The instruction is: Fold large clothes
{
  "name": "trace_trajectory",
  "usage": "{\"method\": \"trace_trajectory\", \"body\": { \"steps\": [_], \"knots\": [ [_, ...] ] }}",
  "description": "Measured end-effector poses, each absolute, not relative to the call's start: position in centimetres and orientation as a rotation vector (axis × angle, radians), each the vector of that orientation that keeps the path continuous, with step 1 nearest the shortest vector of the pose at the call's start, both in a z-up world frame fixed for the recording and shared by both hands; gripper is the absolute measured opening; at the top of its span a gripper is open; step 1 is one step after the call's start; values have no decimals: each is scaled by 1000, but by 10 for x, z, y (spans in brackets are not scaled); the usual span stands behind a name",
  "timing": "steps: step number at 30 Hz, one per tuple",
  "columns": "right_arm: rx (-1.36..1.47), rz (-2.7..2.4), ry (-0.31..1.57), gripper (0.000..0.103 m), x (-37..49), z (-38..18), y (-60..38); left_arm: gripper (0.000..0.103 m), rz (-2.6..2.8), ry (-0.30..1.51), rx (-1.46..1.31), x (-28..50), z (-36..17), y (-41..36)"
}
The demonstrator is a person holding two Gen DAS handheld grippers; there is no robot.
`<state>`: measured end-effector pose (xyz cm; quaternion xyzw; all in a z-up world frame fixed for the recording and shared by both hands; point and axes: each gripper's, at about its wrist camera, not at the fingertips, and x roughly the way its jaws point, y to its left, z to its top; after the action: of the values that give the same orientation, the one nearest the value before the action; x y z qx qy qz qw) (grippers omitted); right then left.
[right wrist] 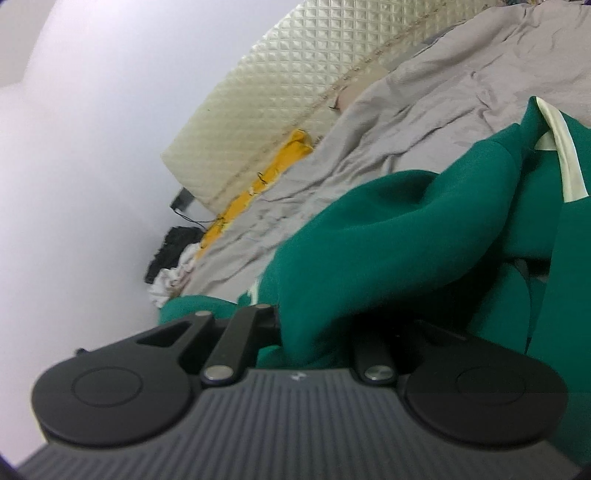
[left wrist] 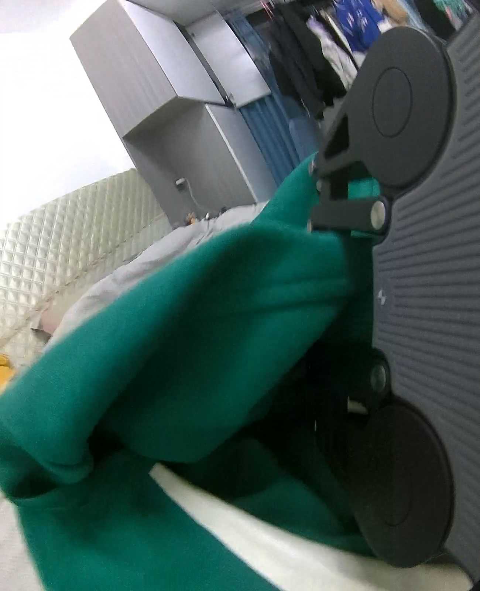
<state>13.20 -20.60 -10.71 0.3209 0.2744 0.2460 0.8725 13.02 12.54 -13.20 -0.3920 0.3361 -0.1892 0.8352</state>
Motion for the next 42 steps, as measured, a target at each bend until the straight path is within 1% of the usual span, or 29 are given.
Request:
{"method": "trace_trajectory", "body": {
  "steps": [2,4,8,13,17,22,30,32,37,42],
  "knots": [
    [643,506,566,15,131,-108,-202,27,-385,634,-768,117,-117,126],
    [602,512,538,15,124,-103,-198,25,-383,540,-741,100,-102,127],
    [582,552,461,15,102,-84,-193,24,-373,426,-726,65,-78,136],
    [557,614,317,15,64,-34,-189,24,-407,271,-693,1,-43,161],
    [515,642,216,15,39,18,-189,24,-435,164,-683,-18,5,154],
    [415,681,113,15,22,111,-192,24,-436,51,-601,-32,124,126],
    [305,745,-62,15,-8,278,-199,24,-436,-89,-511,-73,301,112],
    [281,749,-113,15,-19,313,-202,24,-444,-126,-478,-84,341,109],
    [270,766,-187,15,-31,383,-211,25,-450,-204,-390,-107,428,100],
    [283,757,-191,15,-5,418,-209,25,-401,-202,-297,-104,483,93]
  ]
}}
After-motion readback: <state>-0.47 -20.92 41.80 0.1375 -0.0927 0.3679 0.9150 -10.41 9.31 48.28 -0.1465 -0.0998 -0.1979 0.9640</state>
